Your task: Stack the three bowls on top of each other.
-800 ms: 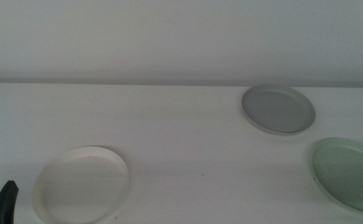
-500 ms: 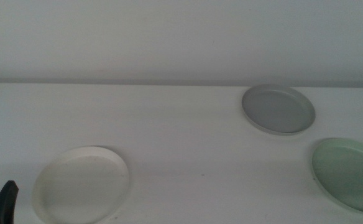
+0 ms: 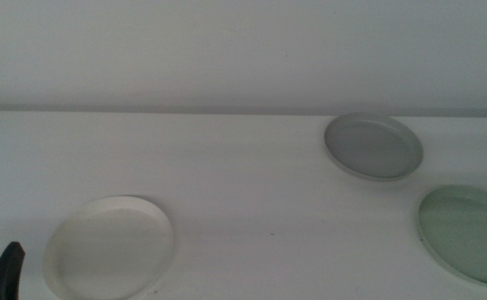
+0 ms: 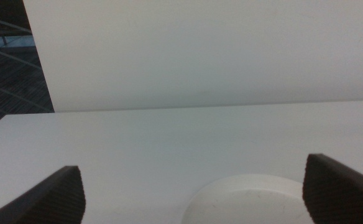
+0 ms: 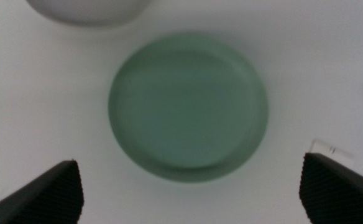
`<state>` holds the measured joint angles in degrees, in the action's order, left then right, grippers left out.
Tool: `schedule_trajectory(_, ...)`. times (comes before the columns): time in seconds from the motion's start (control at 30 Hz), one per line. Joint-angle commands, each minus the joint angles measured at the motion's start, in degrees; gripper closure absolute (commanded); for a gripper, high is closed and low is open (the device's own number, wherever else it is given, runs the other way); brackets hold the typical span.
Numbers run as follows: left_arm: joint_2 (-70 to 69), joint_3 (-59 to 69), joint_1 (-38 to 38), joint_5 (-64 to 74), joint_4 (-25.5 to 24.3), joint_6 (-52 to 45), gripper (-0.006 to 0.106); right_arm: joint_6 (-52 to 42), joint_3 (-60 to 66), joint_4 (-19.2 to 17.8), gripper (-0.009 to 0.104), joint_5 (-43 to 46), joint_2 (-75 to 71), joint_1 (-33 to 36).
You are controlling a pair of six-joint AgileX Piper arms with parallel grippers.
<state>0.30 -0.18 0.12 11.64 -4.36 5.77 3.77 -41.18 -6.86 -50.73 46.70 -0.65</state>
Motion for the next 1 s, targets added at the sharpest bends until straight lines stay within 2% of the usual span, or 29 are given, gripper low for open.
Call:
schedule_trajectory(0.0,-2.41,2.32,0.06,-0.66,0.33,0.31,0.007,0.96,-0.93,-0.40,0.002,-1.51,4.05,-0.45)
schedule_trajectory(0.17,-2.41,2.32,0.06,-0.66,0.33,0.31,0.007,1.30,-6.08,0.06,0.002,-6.46,13.34,-1.42)
schedule_trajectory(0.27,-2.41,2.32,0.06,-0.66,0.33,0.31,0.007,0.84,-12.81,0.69,0.002,-7.99,20.71,-6.67)
schedule_trajectory(0.37,-2.41,2.32,0.06,-0.66,0.33,0.31,0.007,-6.03,-18.25,7.68,0.002,-9.39,27.23,-15.61)
schedule_trajectory(0.43,-2.41,2.32,0.06,-0.66,0.33,0.31,0.007,-13.48,-20.13,14.45,0.003,-9.71,31.51,-21.14)
schedule_trajectory(0.53,-2.41,2.32,0.06,-0.66,0.33,0.31,0.007,-23.63,-20.10,23.50,0.007,-9.31,36.91,-26.70)
schedule_trajectory(0.57,-2.41,2.32,0.06,-0.66,0.33,0.31,0.007,-25.47,-20.10,25.00,0.008,-9.47,38.80,-27.78)
schedule_trajectory(0.63,-2.41,2.32,0.06,-0.66,0.33,0.31,0.007,-27.63,-20.10,24.49,0.013,-8.32,42.10,-29.10)
schedule_trajectory(0.73,-2.41,2.32,0.06,-0.66,0.33,0.31,0.007,-27.77,-20.10,18.84,0.021,-6.12,45.77,-29.20)
schedule_trajectory(0.8,-2.41,2.32,0.06,-0.66,0.33,0.31,0.007,-27.77,-20.10,16.69,0.025,-4.44,48.09,-29.20)
schedule_trajectory(0.97,-2.41,2.32,0.06,-0.66,0.33,0.31,0.007,-27.77,-20.30,14.27,0.028,-1.56,52.93,-29.20)
